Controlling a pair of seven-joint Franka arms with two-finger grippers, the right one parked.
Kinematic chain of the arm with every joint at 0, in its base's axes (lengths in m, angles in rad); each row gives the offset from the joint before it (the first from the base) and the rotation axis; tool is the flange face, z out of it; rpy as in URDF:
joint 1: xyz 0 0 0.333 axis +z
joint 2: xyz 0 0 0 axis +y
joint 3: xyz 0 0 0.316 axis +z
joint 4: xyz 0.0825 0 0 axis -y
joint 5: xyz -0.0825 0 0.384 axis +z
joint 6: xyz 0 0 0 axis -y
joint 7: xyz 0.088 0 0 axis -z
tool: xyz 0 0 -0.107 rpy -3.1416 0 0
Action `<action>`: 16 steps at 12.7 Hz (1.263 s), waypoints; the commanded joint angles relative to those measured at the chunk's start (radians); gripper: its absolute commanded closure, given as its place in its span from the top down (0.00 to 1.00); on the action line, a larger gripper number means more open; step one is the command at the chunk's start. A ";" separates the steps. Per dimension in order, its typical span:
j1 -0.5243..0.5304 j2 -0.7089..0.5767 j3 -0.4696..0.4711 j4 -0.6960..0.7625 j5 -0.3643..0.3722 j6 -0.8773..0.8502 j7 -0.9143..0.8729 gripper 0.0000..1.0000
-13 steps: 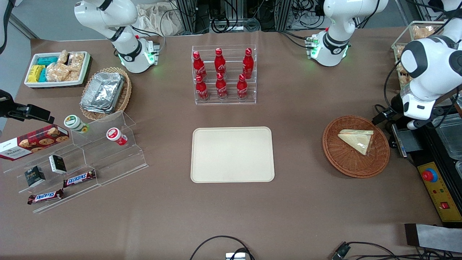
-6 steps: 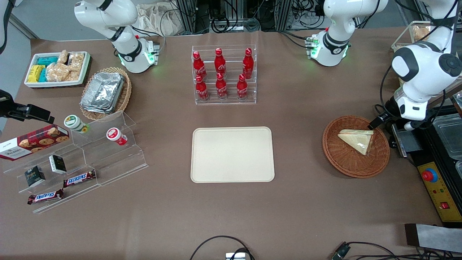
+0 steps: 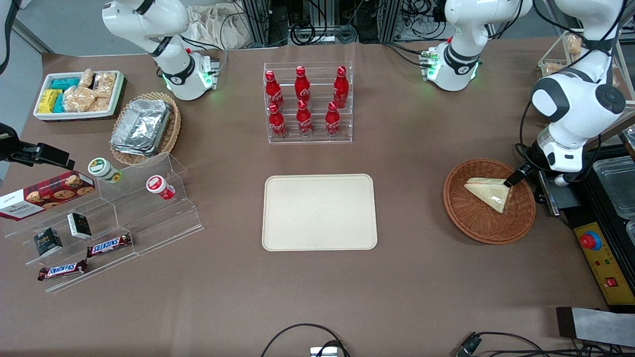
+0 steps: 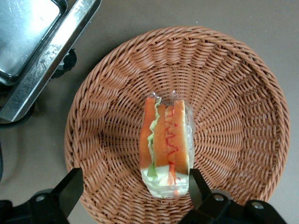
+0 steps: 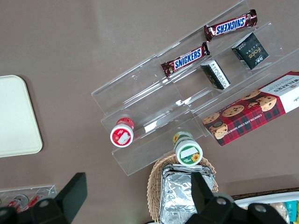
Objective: Place sandwich from basket to tray
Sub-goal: 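Lower the left gripper onto the sandwich and close on it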
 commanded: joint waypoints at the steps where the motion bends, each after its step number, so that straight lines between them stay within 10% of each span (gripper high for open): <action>1: -0.005 0.028 -0.010 0.000 -0.033 0.055 -0.010 1.00; 10: -0.047 0.114 -0.013 0.002 -0.105 0.170 -0.010 0.99; 14: -0.047 0.118 -0.014 0.006 -0.105 0.169 -0.012 0.32; 16: -0.047 0.116 -0.014 0.006 -0.105 0.169 -0.012 0.14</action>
